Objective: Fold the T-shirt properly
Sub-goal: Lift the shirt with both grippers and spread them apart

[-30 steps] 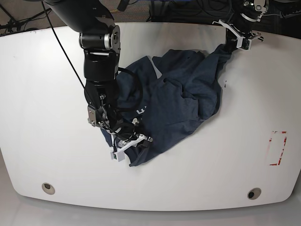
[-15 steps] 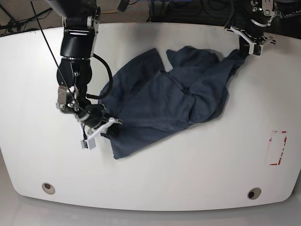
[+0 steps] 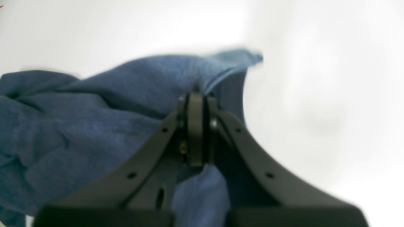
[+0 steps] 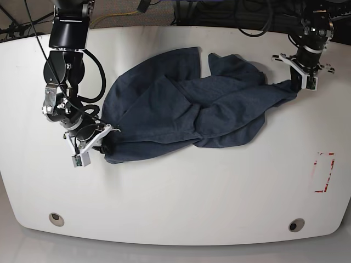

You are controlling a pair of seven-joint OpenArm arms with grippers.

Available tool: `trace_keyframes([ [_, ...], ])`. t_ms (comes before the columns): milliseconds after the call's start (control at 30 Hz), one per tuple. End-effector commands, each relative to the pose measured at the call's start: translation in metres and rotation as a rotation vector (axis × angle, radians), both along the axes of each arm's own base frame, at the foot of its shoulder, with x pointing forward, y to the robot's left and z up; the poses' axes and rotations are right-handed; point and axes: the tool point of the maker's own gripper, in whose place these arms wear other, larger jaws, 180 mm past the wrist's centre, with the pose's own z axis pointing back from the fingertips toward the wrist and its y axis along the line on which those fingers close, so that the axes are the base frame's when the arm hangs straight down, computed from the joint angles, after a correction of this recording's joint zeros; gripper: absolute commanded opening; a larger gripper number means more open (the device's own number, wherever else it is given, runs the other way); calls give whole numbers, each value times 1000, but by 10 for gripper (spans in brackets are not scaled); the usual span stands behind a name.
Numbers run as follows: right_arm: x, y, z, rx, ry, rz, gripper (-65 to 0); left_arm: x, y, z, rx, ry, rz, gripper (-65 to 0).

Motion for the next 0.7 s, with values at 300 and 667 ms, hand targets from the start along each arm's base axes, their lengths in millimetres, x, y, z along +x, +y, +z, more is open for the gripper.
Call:
trace_keyframes([
  [300,53,-30,102,-78,-255,-11,-650,82,1,88,73,-142,9,-650],
  [667,99,-43,198,-230,-407,62,-650,141,22,183,178,-298,37,-650],
])
